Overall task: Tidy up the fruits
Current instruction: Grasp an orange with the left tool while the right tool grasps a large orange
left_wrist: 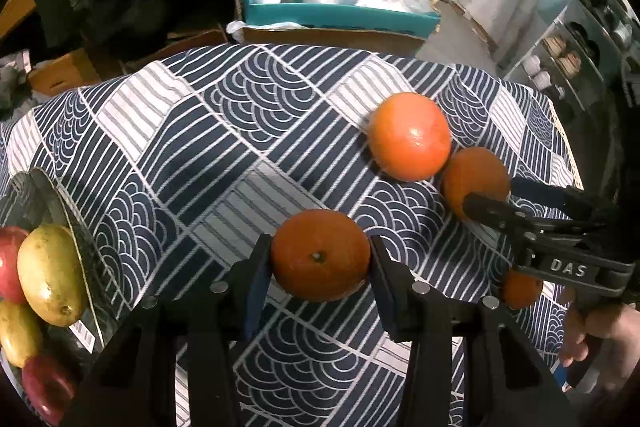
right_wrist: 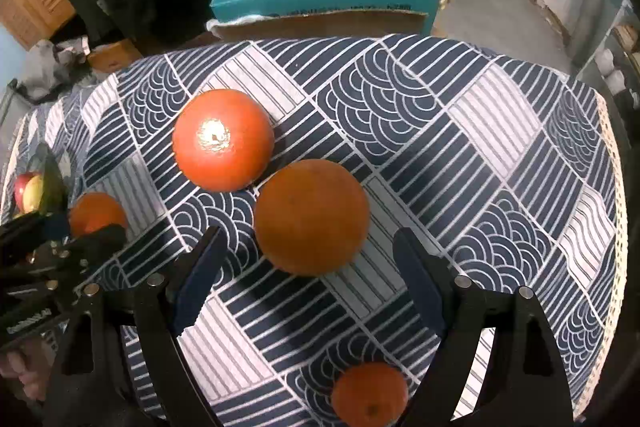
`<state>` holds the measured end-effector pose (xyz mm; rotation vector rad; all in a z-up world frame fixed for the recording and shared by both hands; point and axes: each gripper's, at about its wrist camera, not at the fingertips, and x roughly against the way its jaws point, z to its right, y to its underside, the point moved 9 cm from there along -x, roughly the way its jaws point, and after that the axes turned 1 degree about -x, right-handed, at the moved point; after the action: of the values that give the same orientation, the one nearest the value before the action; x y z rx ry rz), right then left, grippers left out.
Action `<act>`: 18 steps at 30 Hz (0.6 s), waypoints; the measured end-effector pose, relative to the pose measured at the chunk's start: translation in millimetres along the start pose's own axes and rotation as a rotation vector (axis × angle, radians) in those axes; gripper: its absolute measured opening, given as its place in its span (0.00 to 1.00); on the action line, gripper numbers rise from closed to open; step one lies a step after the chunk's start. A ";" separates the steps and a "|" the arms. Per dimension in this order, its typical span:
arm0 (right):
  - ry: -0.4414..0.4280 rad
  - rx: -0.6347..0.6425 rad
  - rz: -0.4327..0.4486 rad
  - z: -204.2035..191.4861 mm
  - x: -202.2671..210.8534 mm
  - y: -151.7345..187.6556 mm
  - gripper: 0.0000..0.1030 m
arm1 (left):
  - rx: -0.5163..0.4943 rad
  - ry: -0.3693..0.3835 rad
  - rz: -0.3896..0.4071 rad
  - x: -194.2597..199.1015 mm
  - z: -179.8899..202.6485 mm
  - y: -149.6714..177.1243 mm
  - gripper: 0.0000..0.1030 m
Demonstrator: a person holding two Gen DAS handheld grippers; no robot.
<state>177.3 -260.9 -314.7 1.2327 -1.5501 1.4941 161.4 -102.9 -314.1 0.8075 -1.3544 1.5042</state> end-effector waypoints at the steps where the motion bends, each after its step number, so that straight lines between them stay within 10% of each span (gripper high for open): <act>1: 0.001 -0.002 -0.004 0.1 -2.7 -0.7 0.82 | 0.004 0.001 -0.001 0.0 -1.6 0.3 0.46; 18: 0.026 -0.016 -0.022 -1.0 -29.0 -2.0 0.63 | 0.013 0.015 0.008 9.5 -10.3 1.0 0.46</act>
<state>189.0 -254.3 -340.4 1.2129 -1.5234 1.4755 158.2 -90.9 -307.6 0.7989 -1.3392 1.5238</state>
